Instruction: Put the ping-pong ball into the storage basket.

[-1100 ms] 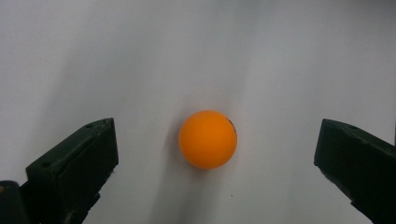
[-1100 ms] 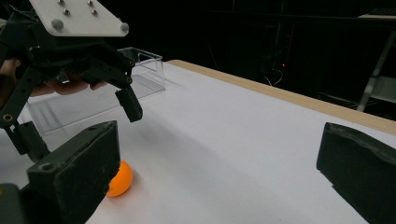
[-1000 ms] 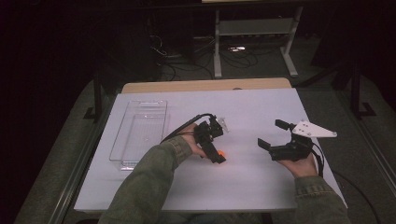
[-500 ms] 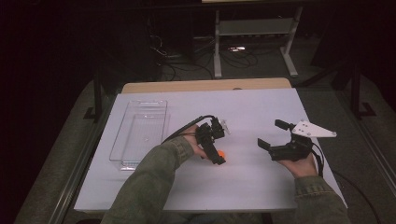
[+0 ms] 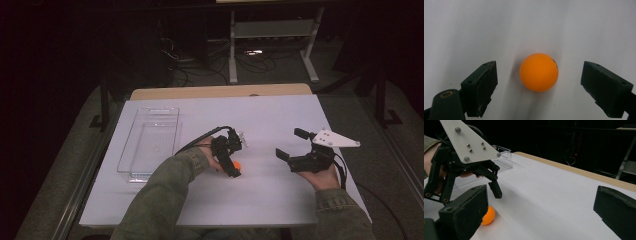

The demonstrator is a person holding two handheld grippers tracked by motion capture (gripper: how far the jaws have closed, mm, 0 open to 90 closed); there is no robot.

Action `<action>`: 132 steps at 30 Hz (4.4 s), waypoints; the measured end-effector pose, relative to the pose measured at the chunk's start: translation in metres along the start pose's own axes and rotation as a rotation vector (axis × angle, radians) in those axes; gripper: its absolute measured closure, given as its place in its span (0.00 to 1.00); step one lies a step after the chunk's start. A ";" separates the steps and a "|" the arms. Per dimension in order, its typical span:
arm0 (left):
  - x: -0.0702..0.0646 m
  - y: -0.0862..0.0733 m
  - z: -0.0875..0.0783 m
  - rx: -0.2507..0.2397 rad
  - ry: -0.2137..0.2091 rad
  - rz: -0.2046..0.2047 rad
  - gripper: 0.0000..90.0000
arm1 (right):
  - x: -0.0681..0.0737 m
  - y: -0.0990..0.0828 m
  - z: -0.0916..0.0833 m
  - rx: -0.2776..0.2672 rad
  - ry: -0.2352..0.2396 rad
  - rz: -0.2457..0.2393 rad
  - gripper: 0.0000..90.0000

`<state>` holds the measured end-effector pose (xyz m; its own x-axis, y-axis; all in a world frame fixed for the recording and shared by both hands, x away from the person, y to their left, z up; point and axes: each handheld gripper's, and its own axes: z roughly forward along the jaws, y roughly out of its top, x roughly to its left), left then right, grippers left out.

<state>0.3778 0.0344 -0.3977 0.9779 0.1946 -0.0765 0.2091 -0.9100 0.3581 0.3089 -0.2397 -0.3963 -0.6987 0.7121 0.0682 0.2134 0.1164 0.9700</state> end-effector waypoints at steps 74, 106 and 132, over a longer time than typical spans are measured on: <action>0.002 -0.005 -0.006 0.040 -0.038 0.005 0.56 | 0.001 0.000 -0.001 0.005 0.001 0.002 0.00; -0.005 -0.021 -0.055 0.009 0.005 -0.005 0.56 | 0.002 0.000 -0.003 0.007 -0.011 0.004 0.00; -0.012 -0.021 -0.102 -0.011 0.043 0.006 0.56 | 0.002 -0.001 -0.003 0.012 -0.012 0.003 0.00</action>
<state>0.3620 0.0887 -0.3093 0.9782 0.2046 -0.0345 0.2027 -0.9072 0.3687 0.3052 -0.2402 -0.3962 -0.6900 0.7206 0.0678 0.2236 0.1231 0.9669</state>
